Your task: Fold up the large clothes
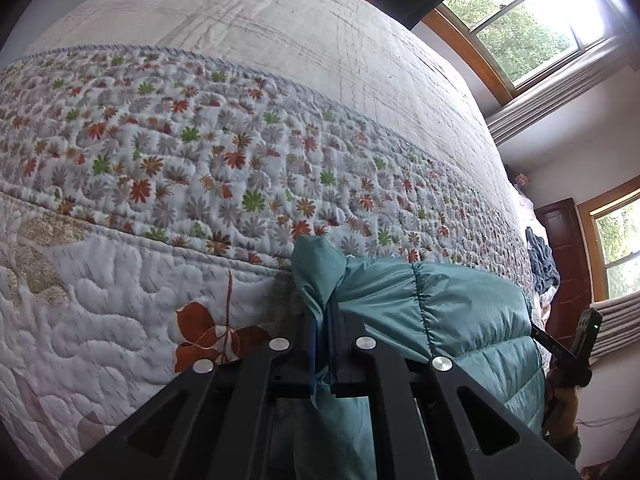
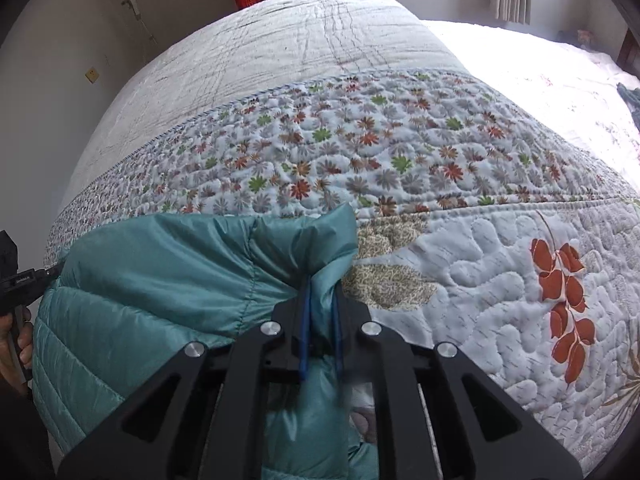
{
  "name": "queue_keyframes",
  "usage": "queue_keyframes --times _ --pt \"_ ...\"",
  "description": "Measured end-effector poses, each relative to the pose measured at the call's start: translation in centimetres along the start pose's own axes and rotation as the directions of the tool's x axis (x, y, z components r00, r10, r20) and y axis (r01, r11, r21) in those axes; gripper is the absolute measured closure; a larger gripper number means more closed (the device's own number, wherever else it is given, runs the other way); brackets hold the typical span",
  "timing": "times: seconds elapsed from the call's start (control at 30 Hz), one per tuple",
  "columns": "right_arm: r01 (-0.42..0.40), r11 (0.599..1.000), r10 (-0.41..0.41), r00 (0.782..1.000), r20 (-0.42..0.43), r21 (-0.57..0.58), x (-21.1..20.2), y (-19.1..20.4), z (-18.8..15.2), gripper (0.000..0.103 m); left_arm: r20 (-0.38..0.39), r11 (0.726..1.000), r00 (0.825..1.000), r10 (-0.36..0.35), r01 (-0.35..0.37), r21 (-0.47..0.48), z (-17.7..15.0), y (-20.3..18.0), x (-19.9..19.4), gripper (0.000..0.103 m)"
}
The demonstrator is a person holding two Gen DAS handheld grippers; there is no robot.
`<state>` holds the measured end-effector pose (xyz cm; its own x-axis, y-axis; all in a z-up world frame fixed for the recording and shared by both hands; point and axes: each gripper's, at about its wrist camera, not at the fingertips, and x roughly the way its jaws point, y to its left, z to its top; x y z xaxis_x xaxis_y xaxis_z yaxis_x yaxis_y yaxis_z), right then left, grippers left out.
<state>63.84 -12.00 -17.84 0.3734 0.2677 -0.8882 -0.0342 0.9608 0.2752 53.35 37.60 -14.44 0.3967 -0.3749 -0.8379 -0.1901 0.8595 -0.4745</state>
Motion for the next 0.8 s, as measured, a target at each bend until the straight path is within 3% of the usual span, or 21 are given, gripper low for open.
queue_keyframes --times 0.13,0.2,0.27,0.3,0.37,0.47,0.53,0.7,0.8 --pt "0.022 1.000 -0.022 1.000 -0.017 -0.017 0.6 0.2 -0.4 0.091 -0.036 0.999 0.999 0.030 -0.029 0.015 -0.6 0.1 0.8 0.093" --pt "0.035 0.999 -0.035 0.999 -0.003 -0.006 -0.8 0.1 -0.4 0.071 -0.014 0.999 0.999 0.043 -0.042 0.018 -0.5 -0.1 -0.8 0.092" --pt "0.037 0.999 -0.036 0.999 0.038 -0.010 -3.0 0.2 -0.1 0.060 0.063 0.995 0.994 0.090 -0.093 0.038 -0.2 -0.8 -4.1 0.082" --pt "0.036 0.999 -0.035 0.997 0.063 -0.010 -4.3 0.4 0.0 0.060 0.101 0.994 0.990 0.102 -0.106 0.040 -0.1 -1.2 -5.8 0.079" --pt "-0.002 1.000 0.004 0.992 0.123 -0.011 -7.3 0.9 -0.2 0.060 0.137 0.997 0.991 0.014 -0.024 0.067 -0.8 -2.5 -8.8 0.073" --pt "-0.101 0.995 0.103 0.985 0.139 -0.022 -9.4 2.3 -1.1 0.061 0.123 0.985 0.987 -0.104 0.085 0.151 -3.1 -5.1 -10.3 0.065" --pt "-0.175 0.985 0.175 0.981 0.088 -0.006 -8.5 3.1 -1.9 0.063 0.055 0.970 0.977 -0.208 0.199 0.138 -4.4 -5.8 -8.7 0.064" --pt "-0.156 0.988 0.156 0.988 -0.018 0.022 -4.0 3.3 -3.5 0.066 -0.052 0.993 0.993 -0.104 0.106 0.043 -5.6 -3.0 -2.0 0.066" --pt "-0.157 0.986 0.159 0.987 -0.030 0.049 -1.9 2.1 -3.8 0.068 -0.035 0.992 0.992 -0.123 0.124 0.013 -5.9 -1.2 -0.5 0.066"
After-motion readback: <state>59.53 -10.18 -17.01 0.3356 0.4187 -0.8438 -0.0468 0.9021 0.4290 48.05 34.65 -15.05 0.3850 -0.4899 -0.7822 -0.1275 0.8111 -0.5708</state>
